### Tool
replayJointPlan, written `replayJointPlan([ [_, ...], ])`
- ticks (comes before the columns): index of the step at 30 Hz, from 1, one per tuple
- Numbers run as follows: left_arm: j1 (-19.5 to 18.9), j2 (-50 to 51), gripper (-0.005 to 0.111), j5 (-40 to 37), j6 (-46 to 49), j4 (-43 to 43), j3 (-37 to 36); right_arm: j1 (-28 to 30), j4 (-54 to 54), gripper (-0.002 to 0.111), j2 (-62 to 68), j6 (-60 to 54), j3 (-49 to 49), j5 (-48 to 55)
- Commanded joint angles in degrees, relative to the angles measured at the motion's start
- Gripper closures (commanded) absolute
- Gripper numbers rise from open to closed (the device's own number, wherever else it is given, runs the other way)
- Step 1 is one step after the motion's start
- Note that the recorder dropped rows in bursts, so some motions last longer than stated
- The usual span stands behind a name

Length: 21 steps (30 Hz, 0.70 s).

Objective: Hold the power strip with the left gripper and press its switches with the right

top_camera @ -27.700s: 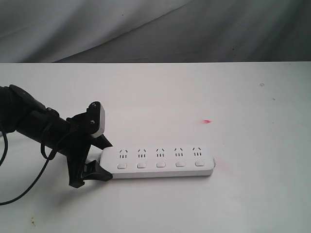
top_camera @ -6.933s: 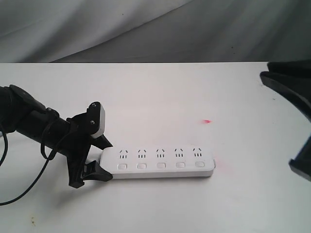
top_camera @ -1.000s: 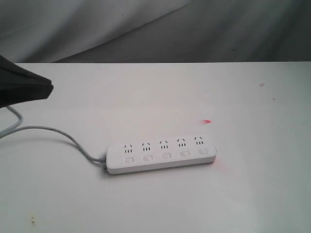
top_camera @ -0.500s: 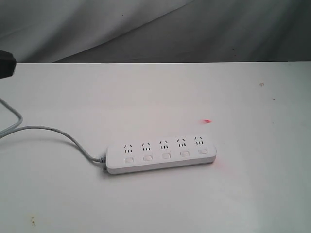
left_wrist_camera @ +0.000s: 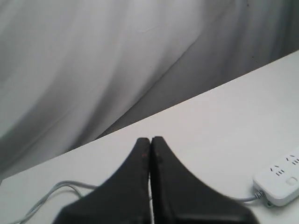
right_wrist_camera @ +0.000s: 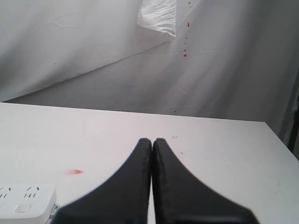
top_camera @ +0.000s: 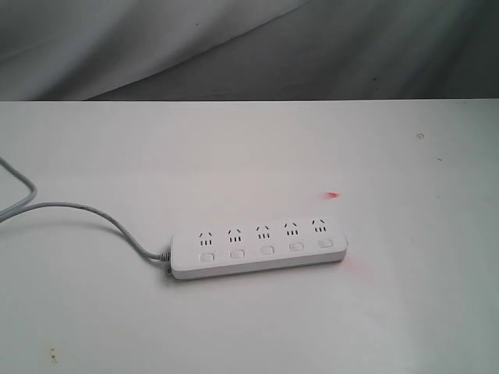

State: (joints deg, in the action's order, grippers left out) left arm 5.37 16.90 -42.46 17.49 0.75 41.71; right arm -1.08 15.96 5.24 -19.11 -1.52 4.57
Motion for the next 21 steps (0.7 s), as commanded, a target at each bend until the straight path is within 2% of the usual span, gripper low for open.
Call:
replayJointPlan([
  [1,-0.12,-7.04,0.106,11.91,-5.37,5.83,-12.63,0.44,-0.53,0.108,-0.25,0.13,0.34,-0.41],
  [5,-0.12,-10.1,0.106,22.21,-13.76,7.33,-24.13,0.44,-0.53,0.108,-0.25,0.13,0.34,-0.41],
  [7,-0.12,-11.25,0.106,24.84,-15.94,7.33,-28.48,0.44,-0.53,0.108,-0.25,0.13,0.34,-0.41],
  [11,-0.12,-13.27,0.106,25.52,-16.07,7.33,-34.52,0.44,-0.53,0.108,-0.25,0.13,0.34,-0.41],
  [21,-0.12,-16.9,0.106,25.66,-16.17,7.04,-41.71,0.44,-0.53,0.108,-0.25,0.13,0.34,-0.41],
])
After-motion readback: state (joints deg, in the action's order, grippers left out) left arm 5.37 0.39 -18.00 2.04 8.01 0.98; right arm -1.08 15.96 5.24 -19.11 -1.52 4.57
